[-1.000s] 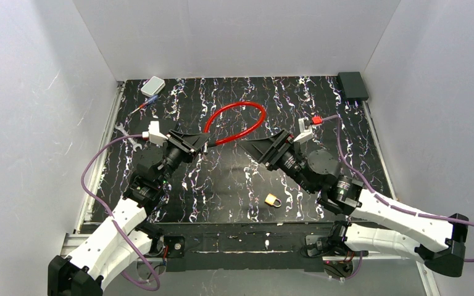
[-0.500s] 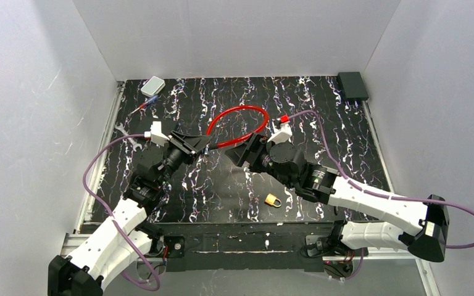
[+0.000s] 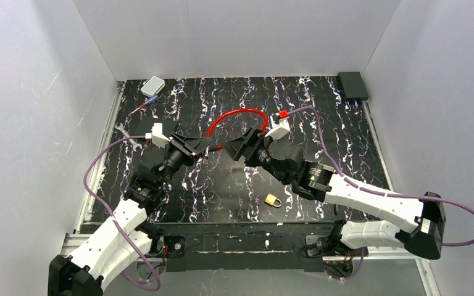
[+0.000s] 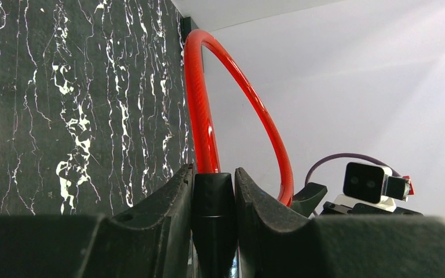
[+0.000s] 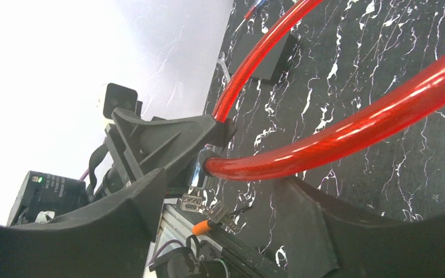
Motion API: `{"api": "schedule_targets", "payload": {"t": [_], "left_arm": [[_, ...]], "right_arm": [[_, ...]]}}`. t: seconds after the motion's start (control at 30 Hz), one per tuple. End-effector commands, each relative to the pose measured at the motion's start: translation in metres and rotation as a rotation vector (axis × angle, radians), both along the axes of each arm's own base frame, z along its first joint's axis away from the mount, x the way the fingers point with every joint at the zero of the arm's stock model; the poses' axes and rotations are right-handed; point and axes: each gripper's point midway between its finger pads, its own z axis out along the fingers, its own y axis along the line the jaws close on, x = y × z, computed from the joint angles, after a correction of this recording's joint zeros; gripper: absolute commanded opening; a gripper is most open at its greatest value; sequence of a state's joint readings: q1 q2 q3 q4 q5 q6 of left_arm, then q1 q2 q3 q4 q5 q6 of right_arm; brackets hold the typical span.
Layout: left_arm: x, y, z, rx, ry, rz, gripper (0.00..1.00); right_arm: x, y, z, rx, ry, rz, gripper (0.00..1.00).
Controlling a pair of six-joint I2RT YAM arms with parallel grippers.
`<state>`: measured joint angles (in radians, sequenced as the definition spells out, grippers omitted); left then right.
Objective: Unlock with the key
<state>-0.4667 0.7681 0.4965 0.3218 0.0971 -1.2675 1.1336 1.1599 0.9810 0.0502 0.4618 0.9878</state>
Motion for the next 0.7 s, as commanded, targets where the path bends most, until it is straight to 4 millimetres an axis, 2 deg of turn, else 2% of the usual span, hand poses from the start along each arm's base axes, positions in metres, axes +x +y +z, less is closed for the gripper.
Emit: {"api": "schedule_targets", "payload": {"t": [0.0,0.2,0.37,0.53,0.67], "left_arm": [[-0.005,-0.001,0.03,-0.049,-0.094,-0.019,0.0],[-0.007,-0.001,0.03,-0.05,-0.095,-0.024,0.0],[-0.008,-0.003,0.029,-0.047,-0.094,-0.037,0.0],[-0.009,-0.004,0.024,-0.041,-0.084,-0.044,0.0],[-0.009,-0.005,0.023,-0.034,-0.089,-0.052,0.0]], "right_arm": [[0.012,0.0,0.034,0.077,-0.047,-0.064,0.7],[0.019,-0.006,0.03,0.072,-0.045,-0.118,0.55],[0.022,-0.007,0.025,0.064,-0.041,-0.13,0.47],[0.028,-0.009,0.025,0.072,-0.045,-0.147,0.45],[0.032,-0.008,0.023,0.067,-0.04,-0.153,0.49]]}}
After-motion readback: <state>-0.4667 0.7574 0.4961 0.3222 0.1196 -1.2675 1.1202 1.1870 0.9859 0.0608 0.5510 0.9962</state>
